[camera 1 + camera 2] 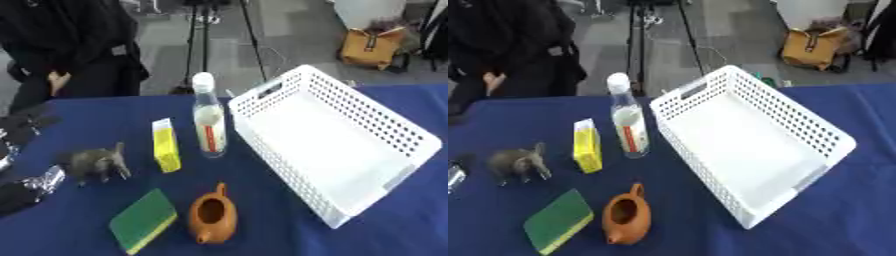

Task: Pick up objects on the table and place them in the box.

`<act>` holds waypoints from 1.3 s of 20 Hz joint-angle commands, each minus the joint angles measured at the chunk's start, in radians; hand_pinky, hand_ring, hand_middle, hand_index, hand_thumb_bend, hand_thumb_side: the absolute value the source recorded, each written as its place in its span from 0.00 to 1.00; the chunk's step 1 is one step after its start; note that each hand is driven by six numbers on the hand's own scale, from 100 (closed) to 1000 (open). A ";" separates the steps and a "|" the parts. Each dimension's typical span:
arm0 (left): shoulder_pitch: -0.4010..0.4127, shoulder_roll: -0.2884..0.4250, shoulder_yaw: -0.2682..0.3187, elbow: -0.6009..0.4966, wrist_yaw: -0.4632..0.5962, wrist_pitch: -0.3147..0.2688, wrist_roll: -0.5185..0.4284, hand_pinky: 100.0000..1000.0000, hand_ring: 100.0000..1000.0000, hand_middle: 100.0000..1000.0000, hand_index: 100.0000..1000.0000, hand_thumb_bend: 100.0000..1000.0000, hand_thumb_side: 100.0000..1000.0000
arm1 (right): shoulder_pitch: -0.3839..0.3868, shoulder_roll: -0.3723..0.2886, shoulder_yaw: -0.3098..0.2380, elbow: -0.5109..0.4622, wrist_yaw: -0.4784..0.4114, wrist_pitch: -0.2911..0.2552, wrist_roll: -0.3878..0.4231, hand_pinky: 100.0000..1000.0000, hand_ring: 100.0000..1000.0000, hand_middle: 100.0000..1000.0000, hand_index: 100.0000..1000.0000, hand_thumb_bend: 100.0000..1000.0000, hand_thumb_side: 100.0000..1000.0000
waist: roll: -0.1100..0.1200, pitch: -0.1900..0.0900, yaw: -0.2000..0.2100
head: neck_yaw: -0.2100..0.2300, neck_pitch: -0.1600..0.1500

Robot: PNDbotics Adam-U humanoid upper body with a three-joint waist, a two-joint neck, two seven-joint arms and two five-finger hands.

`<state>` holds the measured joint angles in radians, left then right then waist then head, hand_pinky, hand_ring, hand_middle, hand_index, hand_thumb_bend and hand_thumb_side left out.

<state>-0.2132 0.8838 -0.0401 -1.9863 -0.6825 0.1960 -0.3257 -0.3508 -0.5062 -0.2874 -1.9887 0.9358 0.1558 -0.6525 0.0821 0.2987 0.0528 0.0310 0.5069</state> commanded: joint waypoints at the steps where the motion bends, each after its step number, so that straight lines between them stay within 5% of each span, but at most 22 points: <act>1: -0.024 0.094 -0.030 -0.014 0.087 0.034 -0.005 1.00 1.00 1.00 1.00 0.21 0.91 | -0.002 -0.018 0.003 -0.011 0.002 -0.003 0.009 0.71 0.75 0.67 0.66 0.00 0.60 | 0.001 -0.023 0.001 | -0.005 -0.011; 6: -0.055 0.189 -0.135 -0.014 0.212 0.034 0.160 1.00 1.00 1.00 1.00 0.25 1.00 | 0.007 -0.011 0.009 -0.011 -0.002 -0.007 0.023 0.70 0.74 0.64 0.64 0.00 0.60 | 0.014 -0.025 0.013 | -0.011 -0.031; 11: -0.073 0.203 -0.191 -0.014 0.251 0.037 0.200 1.00 1.00 1.00 1.00 0.21 1.00 | 0.008 0.000 0.009 -0.011 -0.006 -0.008 0.030 0.69 0.73 0.61 0.62 0.00 0.60 | 0.018 -0.025 0.014 | -0.012 -0.056; 18: -0.090 0.208 -0.207 -0.014 0.185 0.066 0.122 1.00 1.00 1.00 1.00 0.28 1.00 | 0.009 0.007 0.010 -0.011 -0.011 -0.010 0.034 0.69 0.73 0.61 0.62 0.00 0.60 | 0.022 -0.022 0.008 | -0.006 -0.061; 22: -0.077 0.213 -0.187 -0.006 0.042 -0.027 0.014 1.00 1.00 1.00 1.00 0.47 0.98 | 0.008 0.010 0.010 -0.011 -0.014 -0.007 0.035 0.68 0.72 0.60 0.61 0.00 0.59 | 0.021 -0.020 0.004 | 0.001 -0.041; 26: -0.091 0.191 -0.136 0.079 -0.062 -0.123 -0.137 1.00 1.00 1.00 1.00 0.53 0.96 | 0.008 0.012 0.009 -0.011 -0.018 -0.003 0.028 0.67 0.72 0.59 0.60 0.00 0.59 | 0.016 -0.016 -0.002 | 0.001 -0.032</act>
<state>-0.2914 1.0520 -0.2082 -1.9240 -0.7135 0.0966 -0.4234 -0.3340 -0.4808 -0.2762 -1.9886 0.9298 0.1492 -0.6220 0.1022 0.2972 0.0508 0.0294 0.4671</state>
